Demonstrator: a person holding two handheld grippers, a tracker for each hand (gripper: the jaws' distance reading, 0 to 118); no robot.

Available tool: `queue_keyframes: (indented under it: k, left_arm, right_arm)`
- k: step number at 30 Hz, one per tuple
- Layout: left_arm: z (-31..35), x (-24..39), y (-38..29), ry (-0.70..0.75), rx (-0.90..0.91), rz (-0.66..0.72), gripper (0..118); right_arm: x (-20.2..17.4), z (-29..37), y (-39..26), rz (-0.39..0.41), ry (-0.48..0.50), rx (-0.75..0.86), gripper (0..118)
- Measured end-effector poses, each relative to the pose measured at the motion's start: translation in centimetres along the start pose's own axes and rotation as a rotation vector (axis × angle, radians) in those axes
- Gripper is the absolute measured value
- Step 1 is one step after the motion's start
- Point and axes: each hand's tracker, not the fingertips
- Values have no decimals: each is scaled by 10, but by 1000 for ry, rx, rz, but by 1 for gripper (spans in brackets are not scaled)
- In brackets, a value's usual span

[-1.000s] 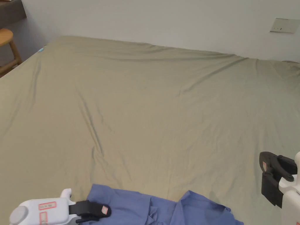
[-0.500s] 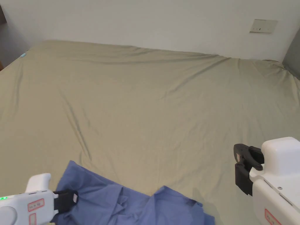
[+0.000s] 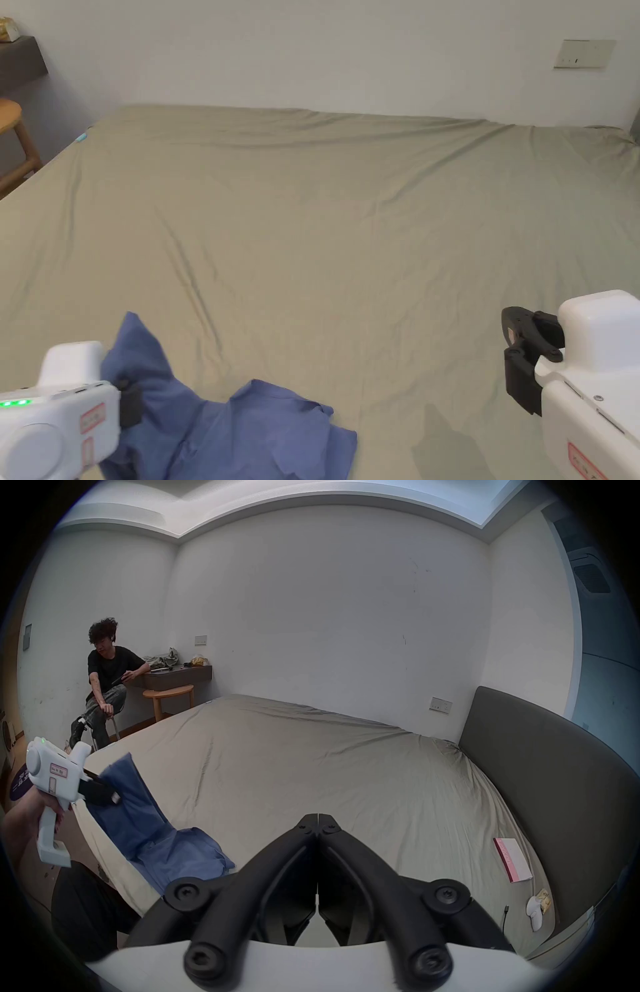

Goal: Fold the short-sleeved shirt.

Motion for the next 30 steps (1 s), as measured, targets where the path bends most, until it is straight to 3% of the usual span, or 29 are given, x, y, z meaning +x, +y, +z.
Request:
queue_keyframes:
  k: [6, 15, 18, 19, 21, 22, 25, 29, 30]
  left_arm:
    - [-52, 70, -19, -99, -102, -69, 12]
    - [-112, 163, -89, 59, -223, -415, 16]
    - [-109, 180, -99, 79, -190, -434, 49]
    - [-106, 184, -99, 60, -183, -425, 71]
    - [-96, 184, -93, -148, -187, -338, 110]
    - [-90, 180, -90, -312, -210, -258, 115]
    - [-66, 155, -76, -510, -136, -62, 110]
    - [-55, 114, -53, -393, 10, 8, 79]
    - [-59, 108, -48, -328, 51, -9, 49]
  right_arm:
    - [6, 3, -4, -4, -4, -6, 1]
    - [19, 5, -11, -24, -29, -27, 1]
    - [22, 2, -13, -27, -32, -35, 1]
    - [22, 1, -14, -31, -31, -38, 1]
    - [22, -1, -14, -34, -27, -42, 1]
    - [22, -1, -14, -34, -25, -42, 1]
    - [21, -1, -13, -28, -24, -41, 1]
    - [23, -1, -13, -33, -27, -45, 1]
    - [23, -1, -14, -31, -30, -47, 1]
